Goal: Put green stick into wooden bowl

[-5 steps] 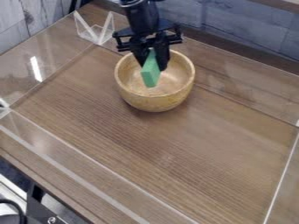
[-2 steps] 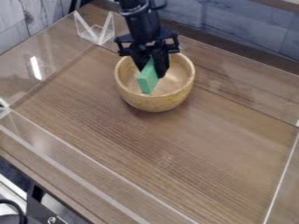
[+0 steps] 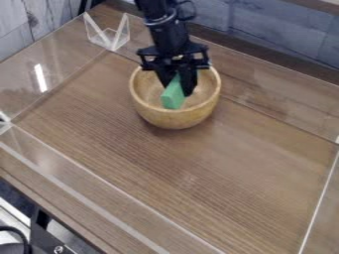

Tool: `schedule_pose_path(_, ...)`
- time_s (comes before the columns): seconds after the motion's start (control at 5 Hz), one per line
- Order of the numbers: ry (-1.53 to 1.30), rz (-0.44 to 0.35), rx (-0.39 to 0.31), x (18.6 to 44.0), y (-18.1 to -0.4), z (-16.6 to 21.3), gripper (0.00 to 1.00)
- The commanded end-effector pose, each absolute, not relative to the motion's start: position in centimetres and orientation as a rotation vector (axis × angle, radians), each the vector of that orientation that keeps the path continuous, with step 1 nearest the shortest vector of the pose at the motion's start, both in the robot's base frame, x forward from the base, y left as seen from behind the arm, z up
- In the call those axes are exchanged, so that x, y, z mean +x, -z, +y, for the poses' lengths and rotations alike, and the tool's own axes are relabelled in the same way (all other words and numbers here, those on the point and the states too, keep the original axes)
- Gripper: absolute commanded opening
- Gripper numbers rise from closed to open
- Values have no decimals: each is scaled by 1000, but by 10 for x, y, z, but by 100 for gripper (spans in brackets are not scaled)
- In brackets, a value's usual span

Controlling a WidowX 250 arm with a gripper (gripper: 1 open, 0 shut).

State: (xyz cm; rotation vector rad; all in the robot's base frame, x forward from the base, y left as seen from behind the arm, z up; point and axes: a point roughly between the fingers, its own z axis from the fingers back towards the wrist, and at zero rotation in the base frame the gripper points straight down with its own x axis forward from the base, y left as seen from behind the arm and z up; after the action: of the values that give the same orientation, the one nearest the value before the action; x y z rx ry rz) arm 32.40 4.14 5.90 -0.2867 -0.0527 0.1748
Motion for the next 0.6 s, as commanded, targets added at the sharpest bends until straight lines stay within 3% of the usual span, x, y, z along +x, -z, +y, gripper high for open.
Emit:
schedule_pose_path(0.0,-125,-133,-272,334,-94,31,0)
schedule_pose_path(0.4,-148,-139,-268,338,-64,45,0)
